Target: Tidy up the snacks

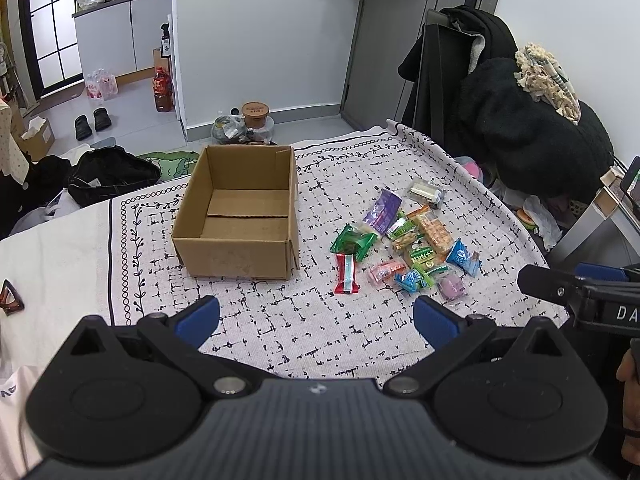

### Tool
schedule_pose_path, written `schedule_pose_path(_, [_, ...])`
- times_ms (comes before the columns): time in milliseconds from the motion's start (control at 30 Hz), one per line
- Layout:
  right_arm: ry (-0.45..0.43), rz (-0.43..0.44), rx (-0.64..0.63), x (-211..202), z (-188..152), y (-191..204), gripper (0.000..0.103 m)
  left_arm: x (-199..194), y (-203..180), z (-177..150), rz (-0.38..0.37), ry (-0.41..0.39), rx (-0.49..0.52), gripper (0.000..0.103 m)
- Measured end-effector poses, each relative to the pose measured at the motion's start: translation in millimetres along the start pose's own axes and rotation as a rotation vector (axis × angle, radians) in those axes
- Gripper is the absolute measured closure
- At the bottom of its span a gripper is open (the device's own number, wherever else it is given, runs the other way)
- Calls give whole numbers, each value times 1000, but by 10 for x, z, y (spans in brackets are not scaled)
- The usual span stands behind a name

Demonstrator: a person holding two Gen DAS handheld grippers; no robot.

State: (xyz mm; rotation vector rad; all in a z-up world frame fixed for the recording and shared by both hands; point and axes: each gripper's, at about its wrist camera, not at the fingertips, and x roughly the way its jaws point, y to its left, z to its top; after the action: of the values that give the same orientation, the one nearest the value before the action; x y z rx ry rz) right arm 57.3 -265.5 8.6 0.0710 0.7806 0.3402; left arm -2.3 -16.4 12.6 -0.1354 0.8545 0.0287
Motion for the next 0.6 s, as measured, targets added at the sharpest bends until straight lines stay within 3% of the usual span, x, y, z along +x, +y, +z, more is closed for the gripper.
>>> schedule_pose_path(600, [19, -20, 27, 94, 35, -91, 0, 78, -18, 85, -30, 0, -1, 1])
